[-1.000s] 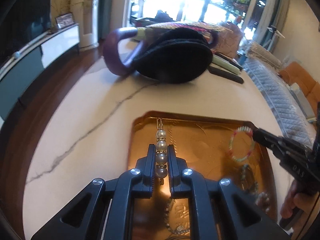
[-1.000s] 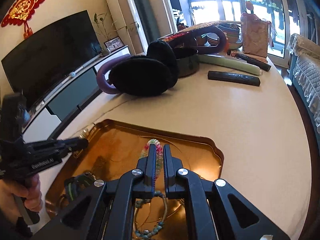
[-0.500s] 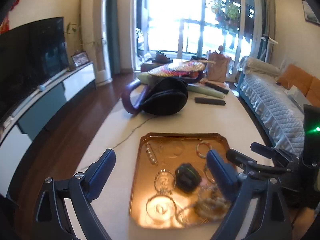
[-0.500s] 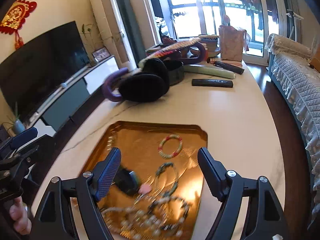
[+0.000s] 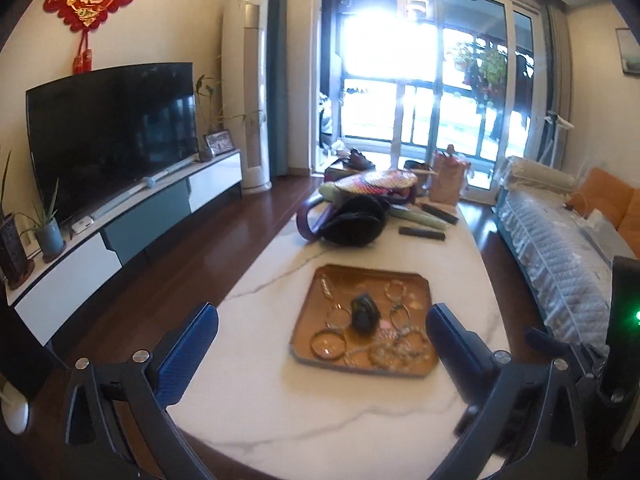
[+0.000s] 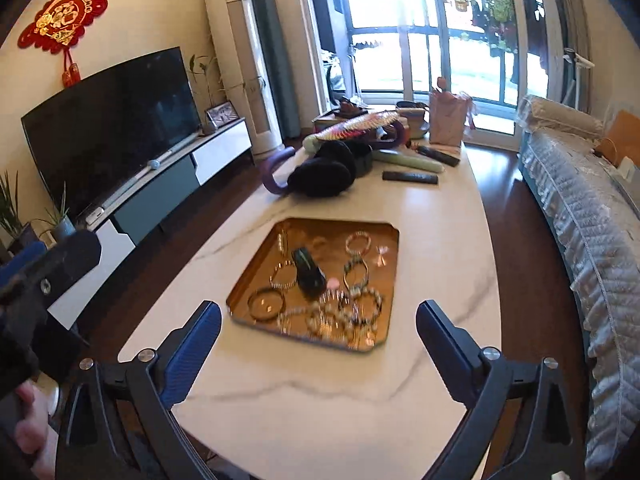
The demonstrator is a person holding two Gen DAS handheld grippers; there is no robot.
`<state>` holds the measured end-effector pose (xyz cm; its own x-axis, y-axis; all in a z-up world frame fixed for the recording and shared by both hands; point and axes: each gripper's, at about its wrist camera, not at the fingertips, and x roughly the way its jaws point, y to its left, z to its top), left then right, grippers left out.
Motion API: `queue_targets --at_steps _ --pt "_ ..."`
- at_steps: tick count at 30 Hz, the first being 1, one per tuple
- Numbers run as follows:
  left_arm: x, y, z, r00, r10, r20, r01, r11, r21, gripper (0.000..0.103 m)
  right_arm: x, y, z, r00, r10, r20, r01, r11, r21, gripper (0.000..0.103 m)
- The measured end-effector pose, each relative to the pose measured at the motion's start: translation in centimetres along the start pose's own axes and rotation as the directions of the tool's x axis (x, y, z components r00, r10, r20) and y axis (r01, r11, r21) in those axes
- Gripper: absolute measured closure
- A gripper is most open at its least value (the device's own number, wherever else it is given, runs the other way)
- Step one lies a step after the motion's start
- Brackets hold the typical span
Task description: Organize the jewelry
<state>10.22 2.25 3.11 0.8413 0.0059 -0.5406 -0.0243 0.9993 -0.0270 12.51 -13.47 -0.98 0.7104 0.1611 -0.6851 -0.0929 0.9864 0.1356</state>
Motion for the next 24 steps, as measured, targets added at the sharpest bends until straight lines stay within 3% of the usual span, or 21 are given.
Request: queue_targets --at_steps 7,9,13,24 --pt "-1.7 -1.9 -2.2 0.996 -0.015 -0.084 0.019 0.999 0.049 0.000 -2.0 -0.8 -2.8 0.995 -0.034 -0.091 0.044 0.994 0.104 0.006" --pt "-1.7 -2.6 -2.8 0.995 -0.024 -0.099 0.031 0.997 0.070 0.000 -2.3 -0.9 -3.2 0.996 -0.030 -0.087 0.039 0.995 0.096 0.006" --pt "-1.6 -3.4 -3.1 0.993 -0.022 -0.118 0.033 0.995 0.091 0.000 -2.4 -1.2 -3.6 0.993 -0.100 -0.068 0.106 0.991 0.078 0.006" --pt "0.5 -4.1 -3.6 0.984 -0.032 -0.176 0.047 0.996 0.077 0.000 -1.4 -1.8 -3.1 0.983 -0.179 -0.050 0.181 0.982 0.053 0.006"
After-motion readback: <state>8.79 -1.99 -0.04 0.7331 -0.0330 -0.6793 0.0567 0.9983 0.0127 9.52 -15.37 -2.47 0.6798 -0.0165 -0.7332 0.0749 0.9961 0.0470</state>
